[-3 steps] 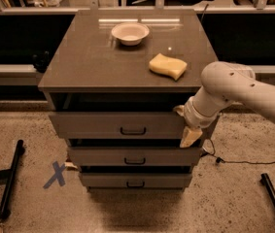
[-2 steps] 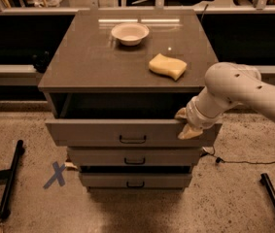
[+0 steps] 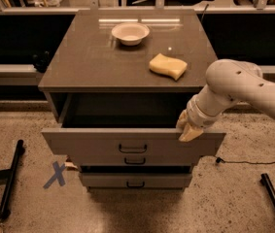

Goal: Open top drawer

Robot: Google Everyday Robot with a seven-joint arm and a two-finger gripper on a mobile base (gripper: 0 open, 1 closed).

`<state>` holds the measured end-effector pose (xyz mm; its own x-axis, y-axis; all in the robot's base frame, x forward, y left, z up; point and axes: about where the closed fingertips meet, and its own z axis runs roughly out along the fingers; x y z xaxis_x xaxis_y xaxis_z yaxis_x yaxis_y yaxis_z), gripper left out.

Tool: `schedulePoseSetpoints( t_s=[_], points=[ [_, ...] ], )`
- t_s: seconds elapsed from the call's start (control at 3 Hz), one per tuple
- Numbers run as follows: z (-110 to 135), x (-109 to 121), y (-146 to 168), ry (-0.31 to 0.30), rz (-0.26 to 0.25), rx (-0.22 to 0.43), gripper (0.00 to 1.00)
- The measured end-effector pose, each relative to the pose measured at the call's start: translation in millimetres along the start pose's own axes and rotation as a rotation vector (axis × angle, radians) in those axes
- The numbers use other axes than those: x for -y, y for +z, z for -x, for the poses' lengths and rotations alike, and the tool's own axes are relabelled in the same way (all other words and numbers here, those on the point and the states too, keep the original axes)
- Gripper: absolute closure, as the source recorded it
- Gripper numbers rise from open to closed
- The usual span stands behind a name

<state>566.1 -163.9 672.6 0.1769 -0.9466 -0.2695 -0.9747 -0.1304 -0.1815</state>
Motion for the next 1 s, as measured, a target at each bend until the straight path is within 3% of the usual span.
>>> schedulePoseSetpoints(
  t_s=[0.33, 1.0],
  points=[
    [0.0, 0.0, 0.0, 0.000, 0.000, 0.000, 0.82],
    [0.3, -0.4, 1.0, -0.001, 0.002, 0.000, 0.35]
  ],
)
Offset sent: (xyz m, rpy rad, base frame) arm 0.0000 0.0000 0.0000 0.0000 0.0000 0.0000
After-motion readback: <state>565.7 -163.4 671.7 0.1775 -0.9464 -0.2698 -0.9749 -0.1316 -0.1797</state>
